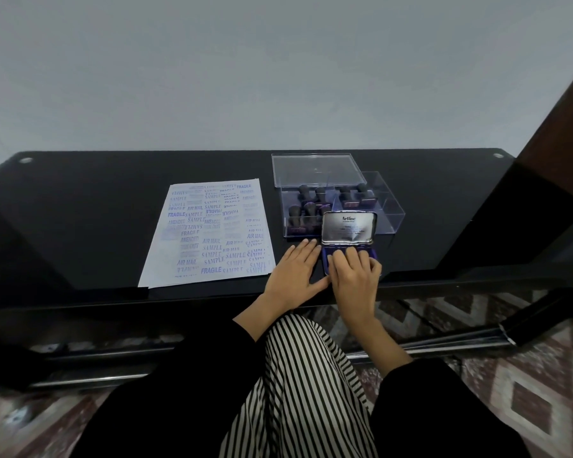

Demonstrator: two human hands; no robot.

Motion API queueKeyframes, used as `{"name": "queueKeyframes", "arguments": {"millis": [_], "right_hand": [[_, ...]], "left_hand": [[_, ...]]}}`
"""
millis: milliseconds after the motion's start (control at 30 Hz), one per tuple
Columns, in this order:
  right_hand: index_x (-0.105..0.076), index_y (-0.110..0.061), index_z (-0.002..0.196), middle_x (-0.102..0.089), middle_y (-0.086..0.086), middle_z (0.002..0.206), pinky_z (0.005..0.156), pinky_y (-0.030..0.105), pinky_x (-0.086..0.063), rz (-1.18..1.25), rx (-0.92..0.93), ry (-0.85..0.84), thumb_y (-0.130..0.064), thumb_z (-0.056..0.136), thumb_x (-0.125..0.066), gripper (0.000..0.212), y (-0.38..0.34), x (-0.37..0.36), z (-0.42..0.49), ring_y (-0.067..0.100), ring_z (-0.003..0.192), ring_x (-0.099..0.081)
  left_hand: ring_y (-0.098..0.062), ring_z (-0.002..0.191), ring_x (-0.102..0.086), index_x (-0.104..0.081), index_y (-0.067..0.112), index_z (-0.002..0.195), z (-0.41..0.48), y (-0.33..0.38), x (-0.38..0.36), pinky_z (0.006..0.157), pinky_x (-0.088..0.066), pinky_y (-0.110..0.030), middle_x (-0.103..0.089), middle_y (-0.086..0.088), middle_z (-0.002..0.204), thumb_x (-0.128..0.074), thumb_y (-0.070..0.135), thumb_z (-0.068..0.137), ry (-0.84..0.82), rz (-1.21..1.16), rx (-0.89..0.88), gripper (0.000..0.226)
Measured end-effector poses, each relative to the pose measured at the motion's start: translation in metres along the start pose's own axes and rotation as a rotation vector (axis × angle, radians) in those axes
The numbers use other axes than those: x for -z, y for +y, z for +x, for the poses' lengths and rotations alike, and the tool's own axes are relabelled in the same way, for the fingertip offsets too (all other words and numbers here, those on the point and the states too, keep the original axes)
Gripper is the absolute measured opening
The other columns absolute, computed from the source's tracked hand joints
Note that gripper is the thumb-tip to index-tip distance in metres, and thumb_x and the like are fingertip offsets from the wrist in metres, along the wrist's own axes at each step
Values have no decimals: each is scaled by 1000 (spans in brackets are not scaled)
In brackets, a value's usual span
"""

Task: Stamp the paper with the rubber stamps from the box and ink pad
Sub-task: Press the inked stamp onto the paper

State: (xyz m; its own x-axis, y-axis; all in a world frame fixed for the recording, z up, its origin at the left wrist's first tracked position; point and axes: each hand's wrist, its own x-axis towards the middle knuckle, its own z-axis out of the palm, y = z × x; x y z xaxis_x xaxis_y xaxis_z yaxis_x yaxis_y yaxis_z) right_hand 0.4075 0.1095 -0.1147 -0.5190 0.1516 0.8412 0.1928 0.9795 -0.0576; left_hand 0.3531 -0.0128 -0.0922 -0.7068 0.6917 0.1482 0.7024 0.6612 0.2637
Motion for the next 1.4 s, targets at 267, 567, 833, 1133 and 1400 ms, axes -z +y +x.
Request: {"name": "queueKeyframes", "arguments": {"millis": [267, 567, 833, 1133, 1400], "right_hand": [[-54, -17, 73, -56, -1, 67, 72, 31, -32, -24, 25, 4, -23, 87, -50, 16, 0, -3, 7, 18, 67, -50], [-50, -17, 56, -49, -4, 45, 74, 32, -35, 4, -59, -208, -20, 80, -52, 25, -1, -6, 51, 17, 46, -50], [-52, -12, 59, -52, 5, 42, 63, 33, -38, 91, -136, -475, -14, 81, -64, 25, -2, -14, 70, 26, 41, -49], [-53, -9, 63, -55, 9, 48, 44, 30, -36, 110, -135, -453, -12, 83, -63, 23, -1, -15, 69, 26, 43, -52], [-45, -12, 68, -45, 2, 65, 45, 23, -22, 363, -272, -275, -15, 94, -51, 26, -13, 6, 84, 17, 56, -43]], "left_hand": [[-14, 147, -4, -14, 10, 149, 1, -2, -2, 119, 1, -29, -11, -3, 158, -35, 52, 94, -1, 10, 0, 72], [-14, 147, -5, -16, 11, 149, 1, -2, -3, 118, 1, -28, -13, -3, 158, -35, 56, 93, 28, -28, -7, 75], [-14, 147, -6, -17, 11, 149, 2, -3, -7, 117, 2, -28, -14, -3, 158, -24, 61, 87, 16, -27, -11, 80], [-16, 147, -5, -17, 8, 149, 2, 0, 2, 119, -1, -32, -13, -6, 158, -38, 53, 93, -22, -112, 3, 74], [-13, 105, -56, -57, 9, 119, -17, -32, 60, 92, -45, -24, -59, -4, 115, -50, 24, 95, 402, -537, 4, 29]]}}
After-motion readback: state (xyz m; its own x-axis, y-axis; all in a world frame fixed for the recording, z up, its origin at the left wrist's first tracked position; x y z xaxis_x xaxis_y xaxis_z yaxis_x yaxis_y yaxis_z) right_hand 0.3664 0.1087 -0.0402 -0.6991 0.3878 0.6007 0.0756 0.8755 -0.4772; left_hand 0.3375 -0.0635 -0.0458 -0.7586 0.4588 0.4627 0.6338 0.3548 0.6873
